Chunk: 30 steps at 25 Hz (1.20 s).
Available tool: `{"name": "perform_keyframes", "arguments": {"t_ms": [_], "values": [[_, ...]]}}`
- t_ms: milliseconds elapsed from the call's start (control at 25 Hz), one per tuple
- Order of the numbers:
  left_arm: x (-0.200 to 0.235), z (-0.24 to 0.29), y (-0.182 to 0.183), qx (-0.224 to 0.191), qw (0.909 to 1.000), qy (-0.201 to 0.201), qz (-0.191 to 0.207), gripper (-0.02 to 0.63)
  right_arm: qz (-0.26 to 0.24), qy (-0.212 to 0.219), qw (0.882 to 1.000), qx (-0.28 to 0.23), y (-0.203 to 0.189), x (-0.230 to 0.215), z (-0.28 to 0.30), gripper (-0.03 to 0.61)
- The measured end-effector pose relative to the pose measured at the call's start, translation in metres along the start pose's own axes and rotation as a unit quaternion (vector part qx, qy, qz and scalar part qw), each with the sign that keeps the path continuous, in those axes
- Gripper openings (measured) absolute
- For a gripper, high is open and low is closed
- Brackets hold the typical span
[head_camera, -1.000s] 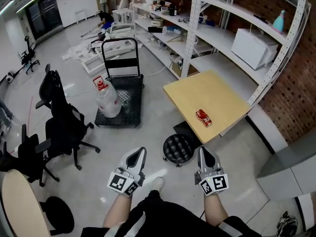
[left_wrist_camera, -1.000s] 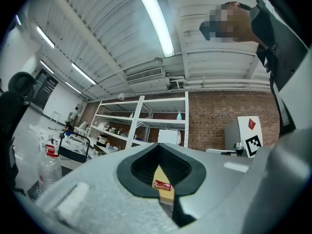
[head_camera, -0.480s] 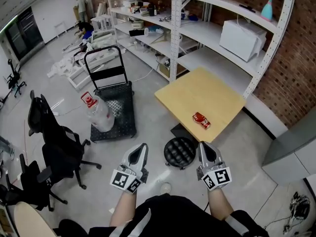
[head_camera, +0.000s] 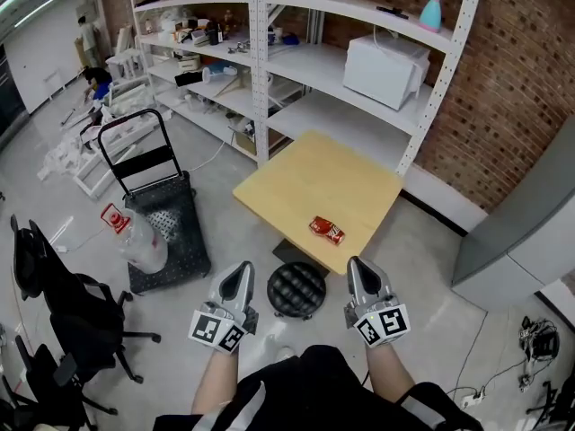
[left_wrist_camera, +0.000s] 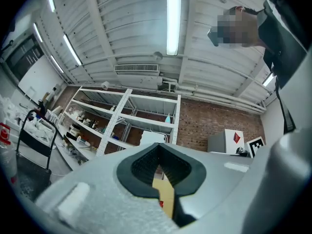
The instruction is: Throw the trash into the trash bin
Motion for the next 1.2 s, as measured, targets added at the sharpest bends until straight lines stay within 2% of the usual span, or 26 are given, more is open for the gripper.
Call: {"name": "perform_keyframes", "arguments": {"t_ms": [200,440,600,760,880,1000,1200], "values": [[-0.003,0.032,-0.016,0.025,0.9995,-0.018,-0.003,0.003,0.012,-0.032,0.999,0.002,-0.008,-0.03,-0.002,0.006],[-0.003,0.084,-0.029,0.041,0.999,-0.008,0.012,0.003,0.031,-0.034,0.999,0.008,-0.021,-0.084,0.02,0.006],[-0.001,0.124,-0.03,0.037,0.9989,0.02,0.023,0.003,0.029,-0.003,1.0,0.004,-0.018,-0.125,0.061,0.005],[-0.002,0.162,-0.026,0.033,0.9975,0.036,0.05,0.003,0.024,0.023,0.999,-0.005,-0.01,-0.164,0.1,0.006],[-0.001,0.182,-0.02,0.014,0.9964,0.054,0.064,0.003,0.023,0.04,0.999,-0.013,-0.007,-0.184,0.127,0.005],[0.0,0.198,-0.022,0.016,0.9929,0.089,0.077,0.003,0.025,0.068,0.997,-0.011,-0.007,-0.201,0.149,0.005],[-0.008,0.212,-0.035,0.017,0.9896,0.127,0.065,0.003,0.013,0.103,0.994,0.015,-0.009,-0.22,0.166,0.005]]}}
Point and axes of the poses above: the fingertips, and each gripper's own axes: z forward along the fingers, x to its left, y out of its top, the point moved 4 cm from there along -z, backward along the fingers, and after that the axes turned 6 degrees about x, right-handed, at the moved point
